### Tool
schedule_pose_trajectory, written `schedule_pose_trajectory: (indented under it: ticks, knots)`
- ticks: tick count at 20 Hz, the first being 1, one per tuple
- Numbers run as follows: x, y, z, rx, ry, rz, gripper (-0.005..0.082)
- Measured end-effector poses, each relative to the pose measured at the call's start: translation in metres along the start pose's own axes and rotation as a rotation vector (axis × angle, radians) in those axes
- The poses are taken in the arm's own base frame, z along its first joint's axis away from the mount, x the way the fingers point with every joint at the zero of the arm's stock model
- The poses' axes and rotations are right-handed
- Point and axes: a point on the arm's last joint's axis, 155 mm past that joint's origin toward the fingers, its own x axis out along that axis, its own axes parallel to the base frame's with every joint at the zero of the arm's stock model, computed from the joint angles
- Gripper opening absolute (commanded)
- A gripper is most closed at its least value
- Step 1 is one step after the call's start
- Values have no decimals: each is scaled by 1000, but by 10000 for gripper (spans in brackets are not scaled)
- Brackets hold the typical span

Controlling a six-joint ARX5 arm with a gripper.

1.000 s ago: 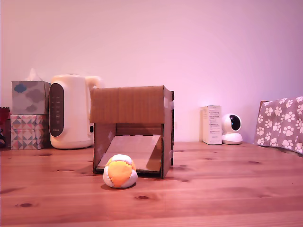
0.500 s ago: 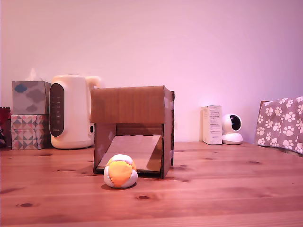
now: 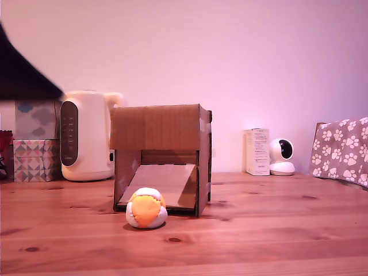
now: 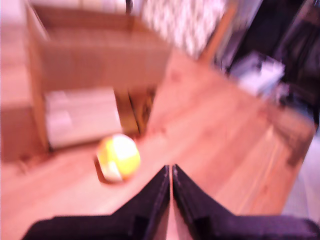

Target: Drop the footbag into the cardboard dice tower

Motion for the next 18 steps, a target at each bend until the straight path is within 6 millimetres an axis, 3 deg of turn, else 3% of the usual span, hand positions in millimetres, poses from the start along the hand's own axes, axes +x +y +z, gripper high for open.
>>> schedule_pose_trajectory:
  ticks: [7, 8, 11, 12, 18]
  knots:
    - [42, 4, -27, 26, 89, -8, 7]
    - [45, 6, -31, 22, 99, -7, 104]
    - [53, 11, -32, 25, 91, 3, 705]
    - [55, 13, -30, 30, 80, 9, 802]
    - [67, 31, -23, 75, 33, 73, 783]
